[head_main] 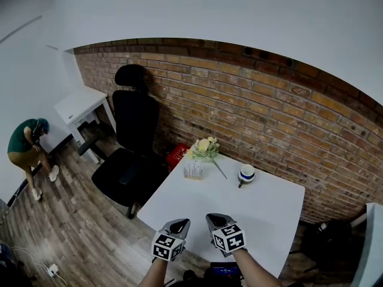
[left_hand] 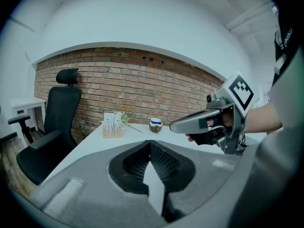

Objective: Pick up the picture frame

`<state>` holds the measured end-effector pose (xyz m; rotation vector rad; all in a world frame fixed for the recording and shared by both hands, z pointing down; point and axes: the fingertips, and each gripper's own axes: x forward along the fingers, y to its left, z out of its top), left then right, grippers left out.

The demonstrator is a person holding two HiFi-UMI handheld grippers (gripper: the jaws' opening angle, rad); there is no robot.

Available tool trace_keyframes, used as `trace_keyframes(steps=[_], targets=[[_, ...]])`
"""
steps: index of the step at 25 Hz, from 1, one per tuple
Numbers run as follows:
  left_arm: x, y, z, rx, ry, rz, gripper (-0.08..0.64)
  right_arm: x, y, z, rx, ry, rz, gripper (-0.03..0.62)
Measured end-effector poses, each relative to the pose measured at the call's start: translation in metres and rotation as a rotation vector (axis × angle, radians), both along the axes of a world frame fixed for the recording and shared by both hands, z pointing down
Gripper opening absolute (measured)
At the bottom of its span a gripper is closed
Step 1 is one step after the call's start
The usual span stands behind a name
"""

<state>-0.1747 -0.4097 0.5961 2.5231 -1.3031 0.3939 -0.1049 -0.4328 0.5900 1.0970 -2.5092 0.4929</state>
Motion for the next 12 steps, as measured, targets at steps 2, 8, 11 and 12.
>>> trace_keyframes(steps=[2, 8, 11, 12], targets=[[0.003, -0.002, -0.002, 0.000, -0.001, -0.001, 0.011, 0.001, -0.001, 0.000, -0.004, -0.002, -0.010, 0.008], [0.010, -0.009, -0.003, 0.011, -0.047, -0.003, 0.011, 0.005, -0.008, 0.003, -0.013, -0.003, -0.042, 0.008], [0.009, -0.017, -0.004, 0.015, -0.057, -0.013, 0.011, 0.004, -0.018, 0.006, -0.010, 0.007, -0.054, 0.008], [0.008, -0.020, -0.003, 0.015, -0.061, -0.016, 0.011, 0.003, -0.021, 0.008, -0.011, 0.010, -0.055, 0.008]])
